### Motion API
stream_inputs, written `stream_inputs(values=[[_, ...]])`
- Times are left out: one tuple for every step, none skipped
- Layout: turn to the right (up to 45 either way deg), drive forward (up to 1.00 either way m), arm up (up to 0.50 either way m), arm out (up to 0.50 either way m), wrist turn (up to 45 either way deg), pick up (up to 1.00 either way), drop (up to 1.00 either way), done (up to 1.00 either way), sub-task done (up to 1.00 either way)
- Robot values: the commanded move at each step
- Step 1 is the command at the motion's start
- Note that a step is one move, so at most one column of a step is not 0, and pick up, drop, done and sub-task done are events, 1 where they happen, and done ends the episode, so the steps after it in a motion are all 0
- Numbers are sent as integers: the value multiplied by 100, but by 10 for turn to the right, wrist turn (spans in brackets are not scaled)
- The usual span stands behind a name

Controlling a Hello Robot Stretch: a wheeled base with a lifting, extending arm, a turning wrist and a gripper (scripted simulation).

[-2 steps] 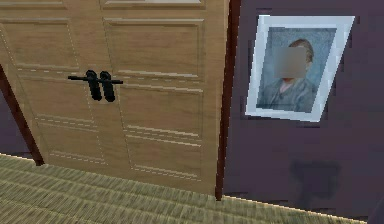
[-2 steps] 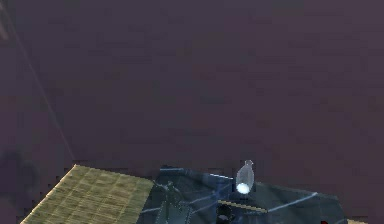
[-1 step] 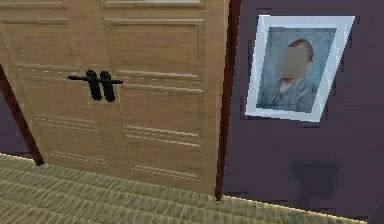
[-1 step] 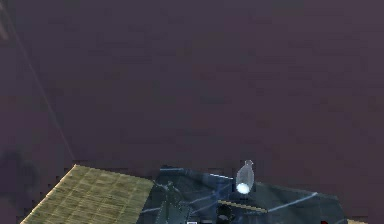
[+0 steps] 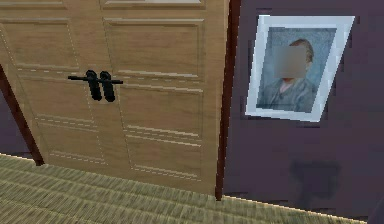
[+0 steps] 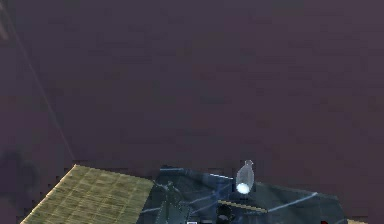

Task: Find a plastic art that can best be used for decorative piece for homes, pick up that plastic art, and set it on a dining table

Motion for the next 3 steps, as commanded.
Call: stream_inputs(values=[[0,0,0,0,450,0,0,0,0],[0,0,0,0,450,0,0,0,0],[0,0,0,0,420,0,0,0,0]])
